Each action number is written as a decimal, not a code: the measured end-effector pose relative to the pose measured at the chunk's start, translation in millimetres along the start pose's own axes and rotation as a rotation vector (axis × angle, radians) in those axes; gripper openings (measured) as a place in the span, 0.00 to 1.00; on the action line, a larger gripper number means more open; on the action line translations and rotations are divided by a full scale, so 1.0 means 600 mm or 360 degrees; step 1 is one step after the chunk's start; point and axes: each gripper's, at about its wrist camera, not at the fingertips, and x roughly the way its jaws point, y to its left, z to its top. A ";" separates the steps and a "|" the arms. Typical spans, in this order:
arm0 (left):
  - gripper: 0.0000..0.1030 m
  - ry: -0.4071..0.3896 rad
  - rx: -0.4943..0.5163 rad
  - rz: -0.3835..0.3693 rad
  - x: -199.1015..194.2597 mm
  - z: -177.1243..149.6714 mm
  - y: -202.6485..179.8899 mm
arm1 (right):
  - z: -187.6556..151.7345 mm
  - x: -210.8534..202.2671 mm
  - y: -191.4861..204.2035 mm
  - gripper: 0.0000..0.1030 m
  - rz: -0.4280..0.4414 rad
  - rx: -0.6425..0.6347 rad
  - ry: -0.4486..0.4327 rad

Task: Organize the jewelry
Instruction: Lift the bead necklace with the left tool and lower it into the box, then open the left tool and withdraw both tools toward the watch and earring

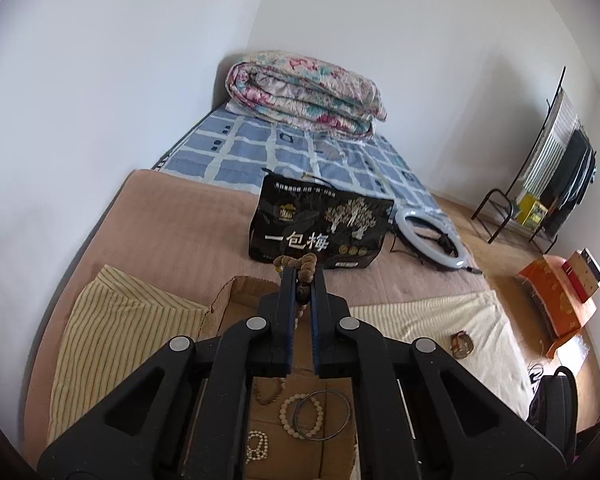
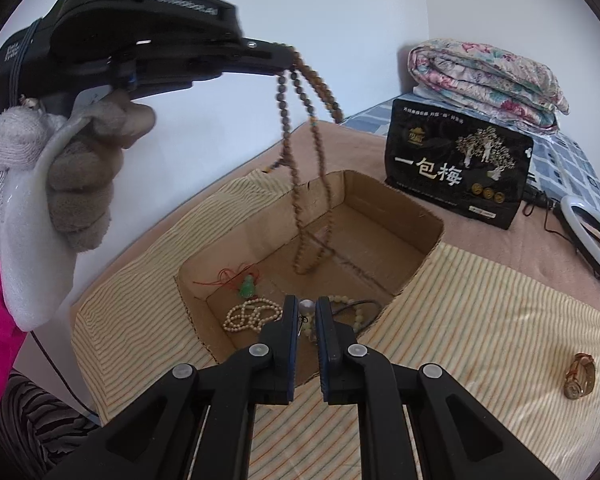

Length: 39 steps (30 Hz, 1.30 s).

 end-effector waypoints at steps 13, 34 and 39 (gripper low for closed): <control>0.10 0.0141 0.0127 0.0136 0.058 -0.029 -0.021 | -0.009 0.044 -0.003 0.29 0.0052 0.0022 0.0056; 0.68 0.0127 0.0065 0.0137 0.045 -0.031 -0.025 | -0.020 -0.016 -0.043 0.92 -0.0076 0.0091 -0.0068; 0.68 0.0128 0.0106 0.0127 0.038 -0.042 -0.046 | -0.034 -0.046 -0.075 0.93 -0.0123 0.0131 -0.0084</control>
